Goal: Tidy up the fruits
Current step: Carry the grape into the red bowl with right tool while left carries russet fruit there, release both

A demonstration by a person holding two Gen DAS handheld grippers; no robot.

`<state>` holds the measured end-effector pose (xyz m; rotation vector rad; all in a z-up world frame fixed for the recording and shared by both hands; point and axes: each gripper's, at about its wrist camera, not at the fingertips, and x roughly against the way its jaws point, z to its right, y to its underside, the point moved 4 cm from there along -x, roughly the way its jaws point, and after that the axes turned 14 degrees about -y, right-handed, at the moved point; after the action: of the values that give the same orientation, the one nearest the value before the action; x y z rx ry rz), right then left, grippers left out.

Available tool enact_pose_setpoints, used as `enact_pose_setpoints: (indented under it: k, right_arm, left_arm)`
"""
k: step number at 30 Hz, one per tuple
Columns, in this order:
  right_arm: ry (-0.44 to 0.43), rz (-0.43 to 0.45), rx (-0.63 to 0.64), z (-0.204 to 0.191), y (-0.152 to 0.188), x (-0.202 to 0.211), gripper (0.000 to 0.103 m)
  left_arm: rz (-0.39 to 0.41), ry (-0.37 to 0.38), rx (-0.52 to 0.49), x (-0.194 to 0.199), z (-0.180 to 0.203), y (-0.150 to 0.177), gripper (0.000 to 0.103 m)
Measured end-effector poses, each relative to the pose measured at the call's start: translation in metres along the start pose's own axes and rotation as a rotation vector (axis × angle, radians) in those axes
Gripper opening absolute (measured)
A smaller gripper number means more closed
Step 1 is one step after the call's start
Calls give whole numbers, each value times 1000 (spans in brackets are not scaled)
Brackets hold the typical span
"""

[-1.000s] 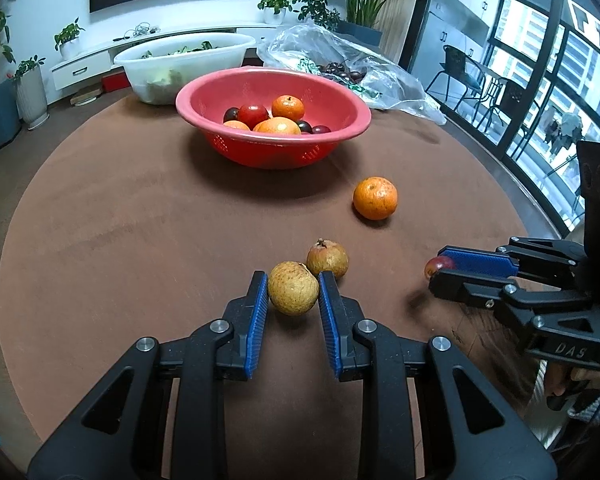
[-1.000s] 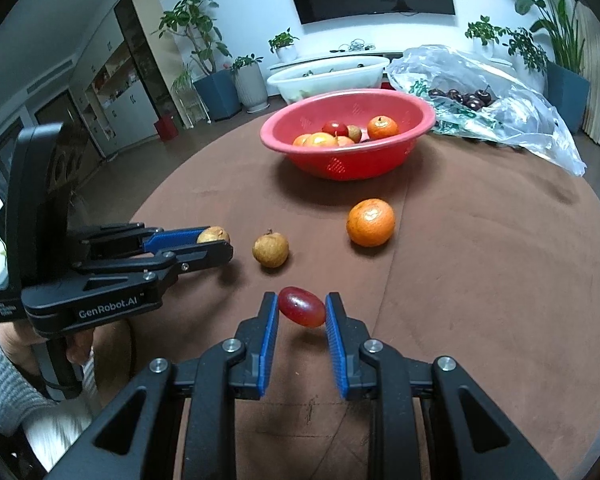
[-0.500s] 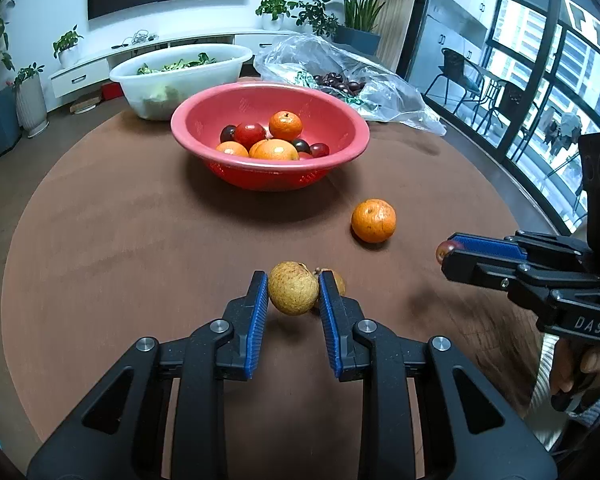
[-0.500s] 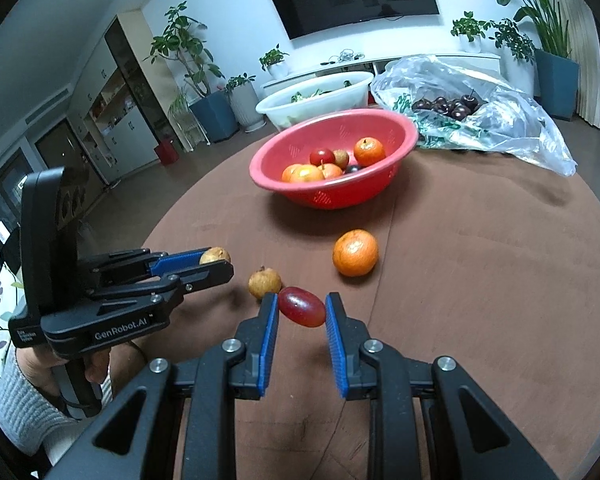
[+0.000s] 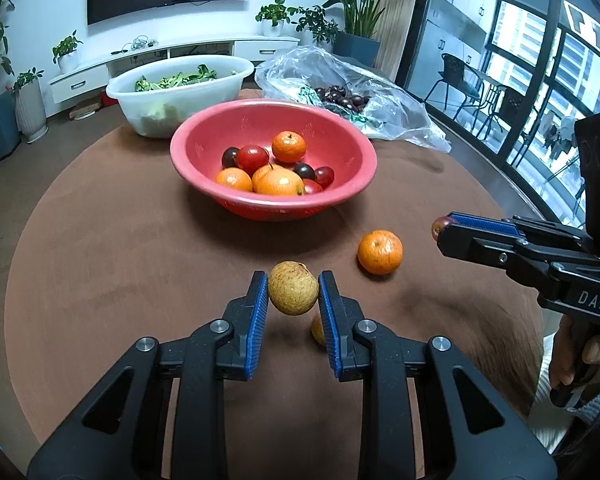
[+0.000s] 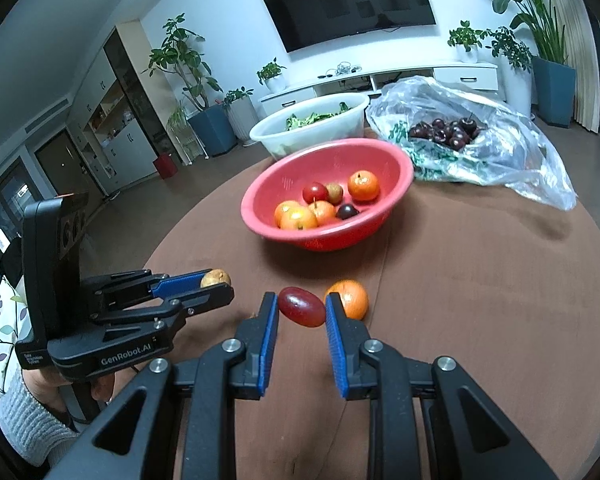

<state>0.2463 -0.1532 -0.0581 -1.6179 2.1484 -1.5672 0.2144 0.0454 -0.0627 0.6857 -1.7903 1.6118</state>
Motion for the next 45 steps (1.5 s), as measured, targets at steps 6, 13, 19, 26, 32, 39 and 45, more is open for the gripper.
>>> enact_pose_setpoints:
  k: [6, 13, 19, 26, 32, 39, 45]
  right_arm:
    - [-2, 15, 2, 4, -18, -6, 26]
    - [5, 28, 3, 13, -38, -16, 26]
    - [15, 36, 11, 20, -56, -26, 26]
    - [33, 30, 21, 30, -72, -42, 27]
    - [49, 4, 45, 33, -80, -60, 27]
    - [87, -24, 70, 40, -84, -78, 27]
    - [121, -26, 82, 46, -84, -83, 46]
  left_arm:
    - [23, -2, -2, -1, -4, -18, 24]
    - [50, 1, -8, -5, -7, -45, 24]
    - [59, -4, -13, -16, -9, -62, 24]
    - [54, -9, -7, -37, -12, -82, 24]
    - [42, -21, -11, -57, -12, -95, 24]
    - [10, -41, 18, -84, -18, -103, 24]
    - [-6, -64, 28, -98, -20, -103, 30]
